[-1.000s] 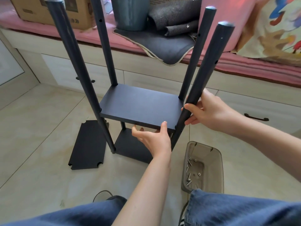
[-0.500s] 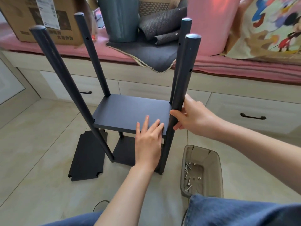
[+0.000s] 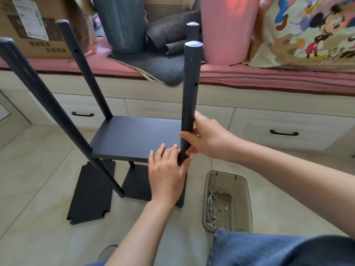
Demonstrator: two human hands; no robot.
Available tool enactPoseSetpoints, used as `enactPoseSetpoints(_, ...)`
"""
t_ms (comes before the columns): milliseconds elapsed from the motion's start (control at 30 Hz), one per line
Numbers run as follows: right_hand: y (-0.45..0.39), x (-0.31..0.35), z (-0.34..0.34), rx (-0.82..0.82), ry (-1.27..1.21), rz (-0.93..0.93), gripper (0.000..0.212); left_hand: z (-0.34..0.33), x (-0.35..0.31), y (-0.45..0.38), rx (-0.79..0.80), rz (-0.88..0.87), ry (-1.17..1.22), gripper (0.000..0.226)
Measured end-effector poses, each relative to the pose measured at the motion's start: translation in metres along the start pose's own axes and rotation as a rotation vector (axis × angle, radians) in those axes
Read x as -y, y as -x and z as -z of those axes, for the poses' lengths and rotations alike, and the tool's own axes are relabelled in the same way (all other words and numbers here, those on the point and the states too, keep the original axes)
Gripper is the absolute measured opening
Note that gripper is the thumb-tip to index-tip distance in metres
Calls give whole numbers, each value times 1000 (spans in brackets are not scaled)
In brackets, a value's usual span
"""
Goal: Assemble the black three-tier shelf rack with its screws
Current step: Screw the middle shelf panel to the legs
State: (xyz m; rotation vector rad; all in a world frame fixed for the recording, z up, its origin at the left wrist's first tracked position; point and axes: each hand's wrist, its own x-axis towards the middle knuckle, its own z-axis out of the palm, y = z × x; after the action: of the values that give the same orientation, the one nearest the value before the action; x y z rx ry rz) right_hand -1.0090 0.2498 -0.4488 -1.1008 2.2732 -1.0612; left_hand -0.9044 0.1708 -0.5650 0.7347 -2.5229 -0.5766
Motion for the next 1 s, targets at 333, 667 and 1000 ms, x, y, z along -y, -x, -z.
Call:
enactPoseSetpoints(333,8,-42,26,107,-194,-44,25,-2,1,-3,-19,2,11,54)
enactPoseSetpoints(667,26,-201,-24,212,-45,-351,6,-17,-2,-11,-101,13,6,59)
enactPoseSetpoints(1000,41,-322,-126,216,94,-645,17,-34,-7,-21,-203,29,58,56)
